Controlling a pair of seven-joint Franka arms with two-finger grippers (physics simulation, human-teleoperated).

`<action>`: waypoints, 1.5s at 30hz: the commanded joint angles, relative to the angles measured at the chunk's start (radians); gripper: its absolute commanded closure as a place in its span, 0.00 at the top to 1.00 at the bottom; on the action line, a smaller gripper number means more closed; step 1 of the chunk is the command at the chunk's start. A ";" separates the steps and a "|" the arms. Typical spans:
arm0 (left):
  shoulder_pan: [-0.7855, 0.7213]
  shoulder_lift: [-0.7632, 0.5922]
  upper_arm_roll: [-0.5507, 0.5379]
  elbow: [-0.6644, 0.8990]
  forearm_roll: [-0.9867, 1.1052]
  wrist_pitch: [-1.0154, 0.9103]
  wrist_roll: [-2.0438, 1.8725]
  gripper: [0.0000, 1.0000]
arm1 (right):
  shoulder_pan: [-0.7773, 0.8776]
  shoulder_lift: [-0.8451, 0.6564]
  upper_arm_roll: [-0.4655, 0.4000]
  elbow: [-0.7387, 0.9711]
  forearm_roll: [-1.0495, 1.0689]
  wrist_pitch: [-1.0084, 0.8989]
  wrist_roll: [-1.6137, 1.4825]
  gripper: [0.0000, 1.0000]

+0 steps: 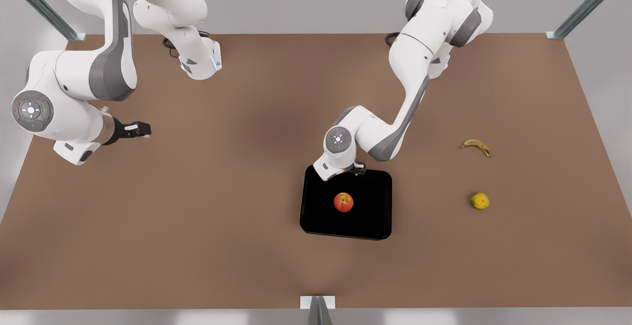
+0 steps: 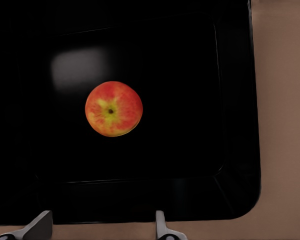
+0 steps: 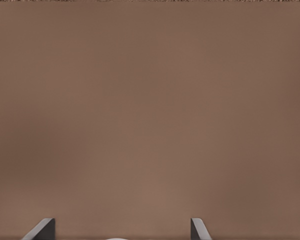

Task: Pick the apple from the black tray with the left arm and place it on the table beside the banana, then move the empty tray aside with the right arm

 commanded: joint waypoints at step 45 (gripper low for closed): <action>0.050 0.197 0.048 0.077 0.038 0.209 -0.119 0.73 | 0.001 0.014 0.005 0.028 0.001 0.003 -0.004 1.00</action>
